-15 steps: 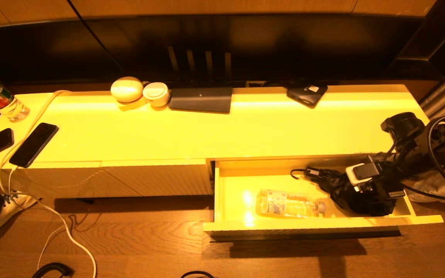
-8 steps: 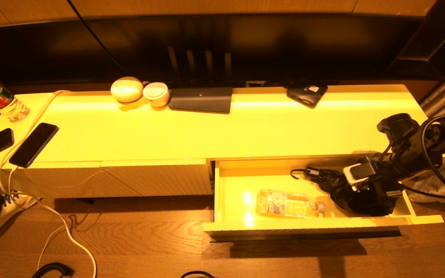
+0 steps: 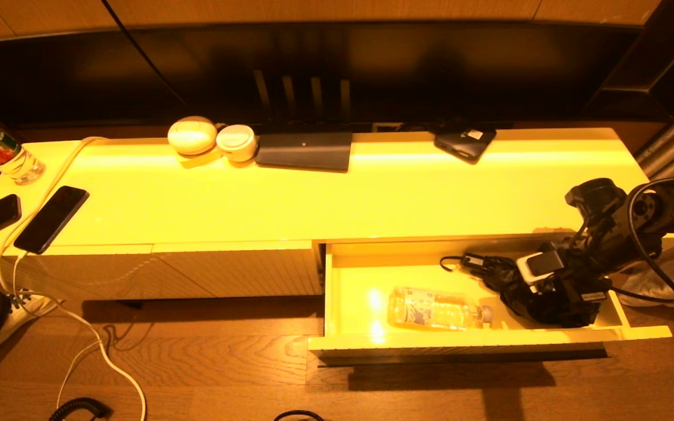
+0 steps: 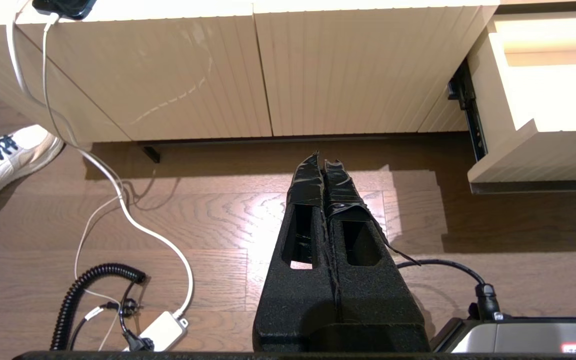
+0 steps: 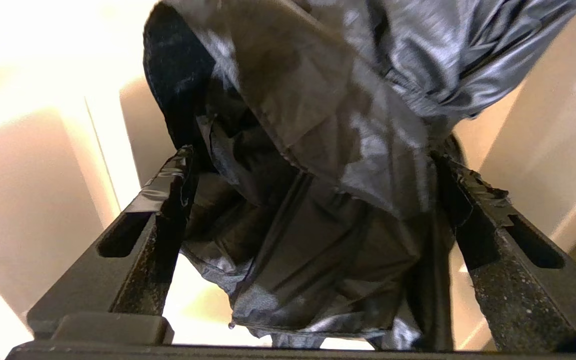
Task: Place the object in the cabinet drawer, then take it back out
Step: Take the umbrella out of the drawer and put it on the table
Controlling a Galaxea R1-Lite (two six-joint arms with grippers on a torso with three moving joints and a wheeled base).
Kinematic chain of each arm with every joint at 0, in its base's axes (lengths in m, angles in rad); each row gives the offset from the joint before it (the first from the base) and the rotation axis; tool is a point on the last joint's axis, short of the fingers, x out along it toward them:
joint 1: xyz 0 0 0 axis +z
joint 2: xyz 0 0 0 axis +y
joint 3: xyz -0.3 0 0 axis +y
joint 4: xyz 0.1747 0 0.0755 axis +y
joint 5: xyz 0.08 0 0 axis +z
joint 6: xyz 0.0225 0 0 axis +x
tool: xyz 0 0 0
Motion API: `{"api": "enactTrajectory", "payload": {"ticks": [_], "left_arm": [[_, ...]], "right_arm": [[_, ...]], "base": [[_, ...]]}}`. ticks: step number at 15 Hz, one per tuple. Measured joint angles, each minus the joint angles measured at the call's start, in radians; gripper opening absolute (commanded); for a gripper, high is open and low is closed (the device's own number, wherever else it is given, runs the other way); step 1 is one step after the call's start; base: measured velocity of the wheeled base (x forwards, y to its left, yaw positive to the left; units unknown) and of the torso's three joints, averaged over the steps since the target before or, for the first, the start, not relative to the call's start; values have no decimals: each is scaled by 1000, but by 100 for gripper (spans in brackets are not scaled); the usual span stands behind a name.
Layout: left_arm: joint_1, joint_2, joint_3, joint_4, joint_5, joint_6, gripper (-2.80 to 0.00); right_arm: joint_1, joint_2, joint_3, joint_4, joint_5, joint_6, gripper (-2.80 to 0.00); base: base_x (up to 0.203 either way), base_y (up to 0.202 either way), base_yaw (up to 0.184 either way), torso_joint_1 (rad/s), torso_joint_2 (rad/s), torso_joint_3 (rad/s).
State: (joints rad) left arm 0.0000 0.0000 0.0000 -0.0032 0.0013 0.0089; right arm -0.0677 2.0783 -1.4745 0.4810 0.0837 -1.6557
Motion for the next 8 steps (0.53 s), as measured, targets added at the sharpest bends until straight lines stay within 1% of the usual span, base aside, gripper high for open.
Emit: {"api": "enactTrajectory", "payload": {"ticks": [5, 6, 7, 8], "left_arm": [[0, 0, 0, -1, 0, 0, -280], [0, 0, 0, 0, 0, 0, -280], [0, 0, 0, 0, 0, 0, -280], [0, 0, 0, -1, 0, 0, -280]], "right_arm": [[1, 14, 0, 22, -5, 1, 0], [2, 15, 2, 22, -5, 1, -53], [4, 15, 4, 24, -6, 1, -280], [5, 15, 6, 30, -6, 1, -280]], "base": [[0, 0, 0, 0, 0, 0], [0, 0, 0, 0, 0, 0], [0, 0, 0, 0, 0, 0], [0, 0, 0, 0, 0, 0]]}}
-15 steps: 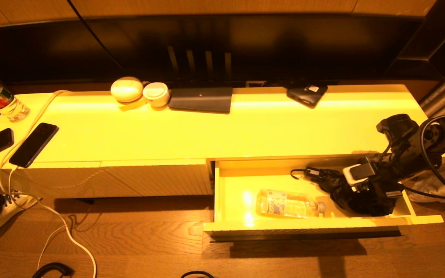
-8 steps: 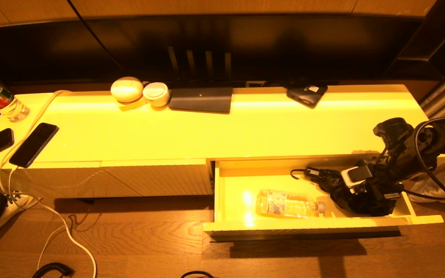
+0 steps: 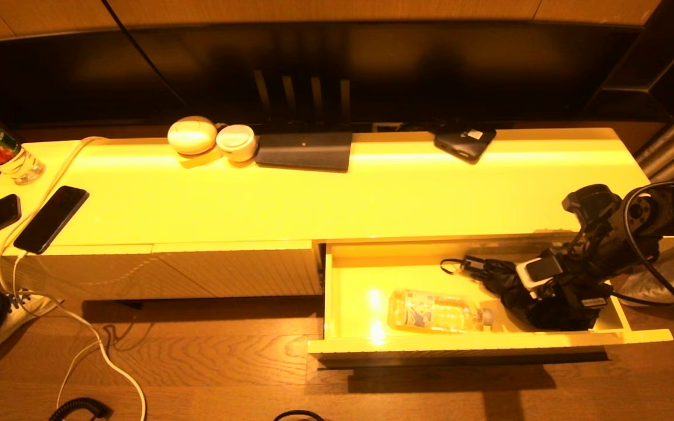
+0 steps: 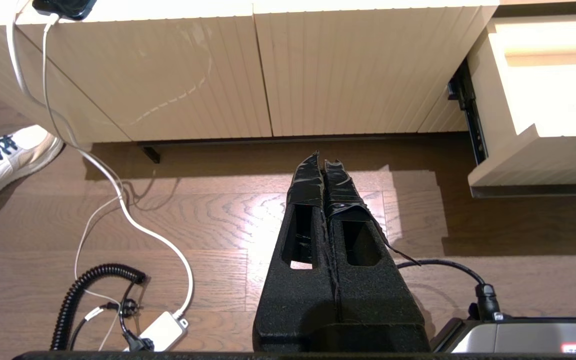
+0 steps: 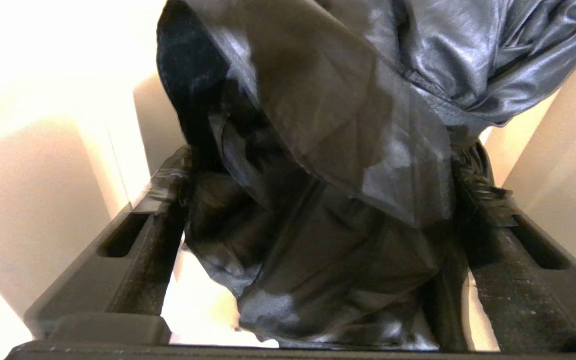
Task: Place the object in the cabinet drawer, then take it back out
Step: Take the umbrella out of the drawer and put it on the table
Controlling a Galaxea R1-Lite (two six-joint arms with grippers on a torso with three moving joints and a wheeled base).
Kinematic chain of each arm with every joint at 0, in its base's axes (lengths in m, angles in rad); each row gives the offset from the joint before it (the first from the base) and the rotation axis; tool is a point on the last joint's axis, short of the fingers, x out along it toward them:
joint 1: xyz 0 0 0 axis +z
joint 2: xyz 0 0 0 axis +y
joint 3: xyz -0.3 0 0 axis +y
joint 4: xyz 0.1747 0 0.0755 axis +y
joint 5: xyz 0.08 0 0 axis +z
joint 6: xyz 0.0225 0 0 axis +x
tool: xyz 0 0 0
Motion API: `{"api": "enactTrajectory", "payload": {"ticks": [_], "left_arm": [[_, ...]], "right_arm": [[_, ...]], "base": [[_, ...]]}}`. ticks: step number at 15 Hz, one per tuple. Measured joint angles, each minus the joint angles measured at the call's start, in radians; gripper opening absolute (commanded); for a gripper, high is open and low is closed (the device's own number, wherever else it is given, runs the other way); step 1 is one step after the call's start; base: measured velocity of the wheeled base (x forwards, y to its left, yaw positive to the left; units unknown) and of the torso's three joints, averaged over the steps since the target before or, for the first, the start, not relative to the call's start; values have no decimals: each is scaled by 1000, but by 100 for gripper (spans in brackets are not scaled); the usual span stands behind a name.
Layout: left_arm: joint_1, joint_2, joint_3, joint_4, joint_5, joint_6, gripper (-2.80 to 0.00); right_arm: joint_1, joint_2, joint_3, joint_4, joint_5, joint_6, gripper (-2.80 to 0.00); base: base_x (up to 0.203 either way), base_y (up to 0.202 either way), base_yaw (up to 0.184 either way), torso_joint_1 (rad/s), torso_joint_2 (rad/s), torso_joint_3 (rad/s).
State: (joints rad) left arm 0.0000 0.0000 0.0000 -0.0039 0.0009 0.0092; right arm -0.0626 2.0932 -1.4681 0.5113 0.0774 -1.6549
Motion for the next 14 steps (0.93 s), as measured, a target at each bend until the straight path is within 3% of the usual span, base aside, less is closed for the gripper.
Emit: {"api": "enactTrajectory", "payload": {"ticks": [14], "left_arm": [[0, 0, 0, 0, 0, 0, -280]], "right_arm": [[3, -46, 13, 11, -10, 18, -280]], "base": [[0, 0, 0, 0, 0, 0]]}}
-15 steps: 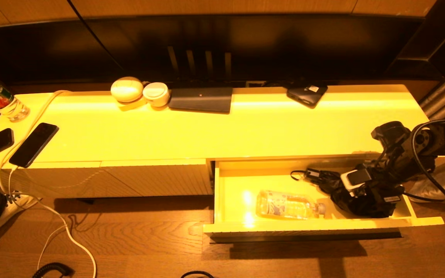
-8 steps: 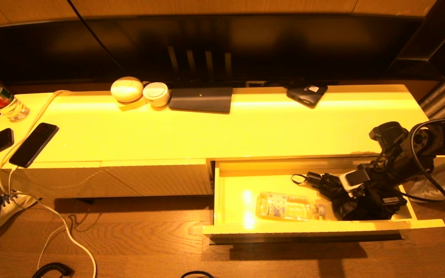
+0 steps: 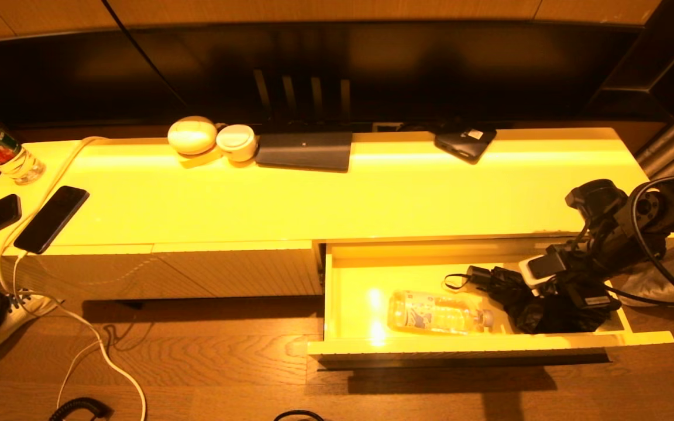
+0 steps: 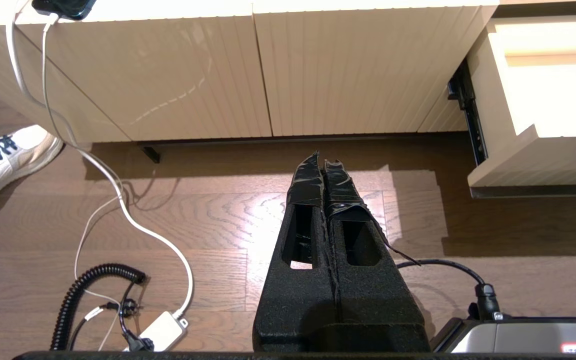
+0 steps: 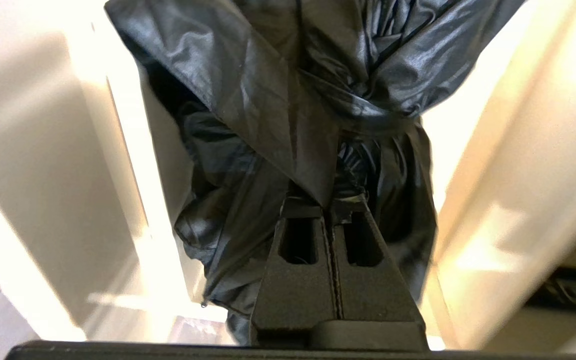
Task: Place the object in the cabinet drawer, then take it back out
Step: Take the umbrella out of the drawer and put it on the table
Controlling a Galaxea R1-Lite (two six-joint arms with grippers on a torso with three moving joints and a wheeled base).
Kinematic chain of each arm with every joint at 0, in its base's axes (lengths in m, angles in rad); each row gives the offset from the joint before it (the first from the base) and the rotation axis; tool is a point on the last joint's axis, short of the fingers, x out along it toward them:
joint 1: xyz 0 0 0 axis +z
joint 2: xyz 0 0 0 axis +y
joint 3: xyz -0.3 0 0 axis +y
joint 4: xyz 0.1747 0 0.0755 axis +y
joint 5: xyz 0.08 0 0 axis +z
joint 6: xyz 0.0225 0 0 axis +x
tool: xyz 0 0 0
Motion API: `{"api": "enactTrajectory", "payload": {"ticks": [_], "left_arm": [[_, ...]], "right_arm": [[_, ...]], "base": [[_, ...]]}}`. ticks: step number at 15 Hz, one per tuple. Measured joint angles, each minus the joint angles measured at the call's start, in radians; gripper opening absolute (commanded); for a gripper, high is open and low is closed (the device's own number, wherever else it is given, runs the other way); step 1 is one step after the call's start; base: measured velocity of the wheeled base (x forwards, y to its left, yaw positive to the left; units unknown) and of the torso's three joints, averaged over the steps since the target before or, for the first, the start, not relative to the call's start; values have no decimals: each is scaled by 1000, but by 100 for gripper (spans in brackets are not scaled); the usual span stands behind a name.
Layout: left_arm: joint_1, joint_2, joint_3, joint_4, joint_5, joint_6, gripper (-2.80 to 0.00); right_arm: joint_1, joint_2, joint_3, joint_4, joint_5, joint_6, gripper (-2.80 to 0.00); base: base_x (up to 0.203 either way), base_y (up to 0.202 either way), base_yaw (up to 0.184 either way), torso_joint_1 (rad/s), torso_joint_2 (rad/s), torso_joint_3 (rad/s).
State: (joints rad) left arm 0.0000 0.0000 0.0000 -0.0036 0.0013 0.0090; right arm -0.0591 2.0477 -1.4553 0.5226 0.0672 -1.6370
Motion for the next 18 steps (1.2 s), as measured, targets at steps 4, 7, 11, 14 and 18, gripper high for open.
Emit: {"api": "enactTrajectory", "payload": {"ticks": [4, 7, 11, 14, 18], "left_arm": [[0, 0, 0, -1, 0, 0, -280], [0, 0, 0, -1, 0, 0, -280], [0, 0, 0, 0, 0, 0, -280], [0, 0, 0, -1, 0, 0, -280], [0, 0, 0, 0, 0, 0, -280]], "right_arm": [[-3, -56, 9, -1, -1, 0, -280], [-7, -120, 13, -1, 0, -1, -280], [-33, -221, 13, 0, -1, -19, -280], [-56, -312, -1, 2, 0, -48, -280], [-103, -426, -93, 39, 1, -116, -280]], "base": [[0, 0, 0, 0, 0, 0], [0, 0, 0, 0, 0, 0], [0, 0, 0, 0, 0, 0], [0, 0, 0, 0, 0, 0], [0, 0, 0, 0, 0, 0]]}}
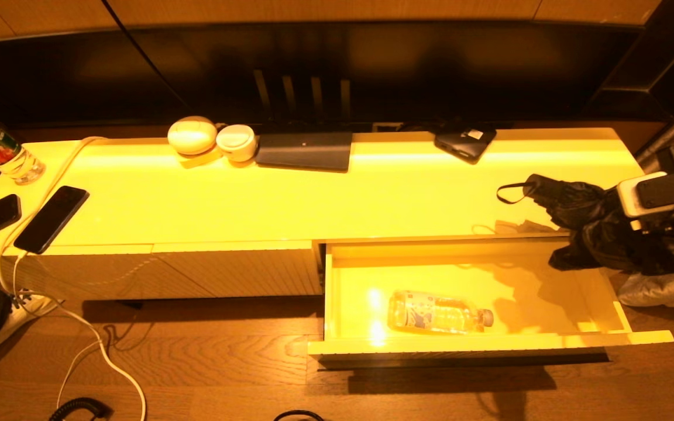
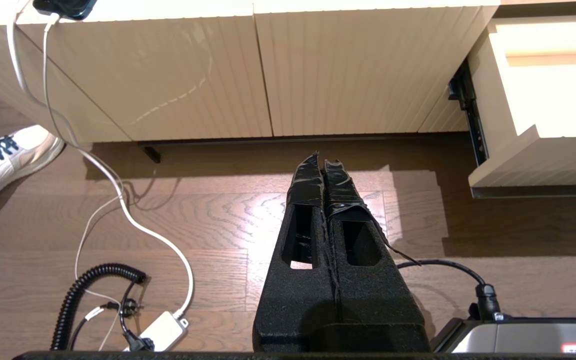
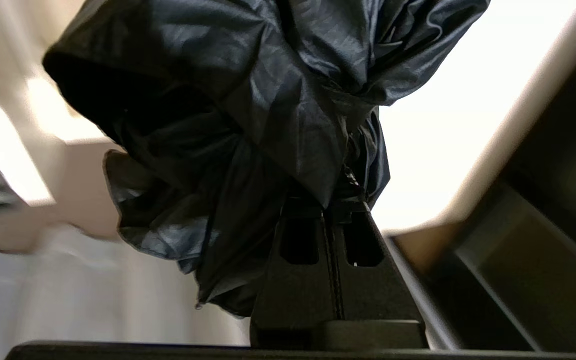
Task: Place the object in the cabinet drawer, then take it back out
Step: Take the umbrella out of the drawer and put it on the table
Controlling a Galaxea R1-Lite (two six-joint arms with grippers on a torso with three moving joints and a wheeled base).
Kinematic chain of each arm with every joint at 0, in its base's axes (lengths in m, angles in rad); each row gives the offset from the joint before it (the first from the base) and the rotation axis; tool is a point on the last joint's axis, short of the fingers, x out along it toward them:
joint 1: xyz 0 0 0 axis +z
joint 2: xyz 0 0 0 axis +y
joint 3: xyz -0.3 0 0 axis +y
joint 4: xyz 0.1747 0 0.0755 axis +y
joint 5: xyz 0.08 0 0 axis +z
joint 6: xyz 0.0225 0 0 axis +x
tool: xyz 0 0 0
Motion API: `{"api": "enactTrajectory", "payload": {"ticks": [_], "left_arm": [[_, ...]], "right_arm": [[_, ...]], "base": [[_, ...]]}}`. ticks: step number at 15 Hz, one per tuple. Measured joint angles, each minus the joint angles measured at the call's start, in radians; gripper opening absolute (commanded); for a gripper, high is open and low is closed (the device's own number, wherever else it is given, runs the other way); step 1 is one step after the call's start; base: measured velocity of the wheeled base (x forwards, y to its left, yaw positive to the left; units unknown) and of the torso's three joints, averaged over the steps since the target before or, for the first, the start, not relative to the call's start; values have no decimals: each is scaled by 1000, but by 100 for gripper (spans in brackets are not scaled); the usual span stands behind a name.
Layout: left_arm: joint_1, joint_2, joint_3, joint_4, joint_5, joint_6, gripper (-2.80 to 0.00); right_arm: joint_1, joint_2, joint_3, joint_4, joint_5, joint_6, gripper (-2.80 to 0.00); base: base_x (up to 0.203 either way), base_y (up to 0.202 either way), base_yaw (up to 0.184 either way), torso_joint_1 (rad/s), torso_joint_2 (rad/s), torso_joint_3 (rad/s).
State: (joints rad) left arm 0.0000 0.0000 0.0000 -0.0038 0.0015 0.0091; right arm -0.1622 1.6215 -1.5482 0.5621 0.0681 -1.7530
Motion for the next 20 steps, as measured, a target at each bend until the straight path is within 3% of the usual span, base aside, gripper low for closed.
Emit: {"api": "enactTrajectory", "payload": {"ticks": [5, 14, 20], "left_arm": [[0, 0, 0, 0, -1, 0, -280], [0, 0, 0, 0, 0, 0, -280], [0, 0, 0, 1, -1, 0, -280]], "right_arm": [[-36, -39, -104, -21, 3, -80, -280], [-29, 178, -44, -406, 11, -101, -280], [8, 306, -8, -534, 40, -97, -280]], "base": [[0, 0, 0, 0, 0, 0], [0, 0, 0, 0, 0, 0], [0, 0, 0, 0, 0, 0]]}}
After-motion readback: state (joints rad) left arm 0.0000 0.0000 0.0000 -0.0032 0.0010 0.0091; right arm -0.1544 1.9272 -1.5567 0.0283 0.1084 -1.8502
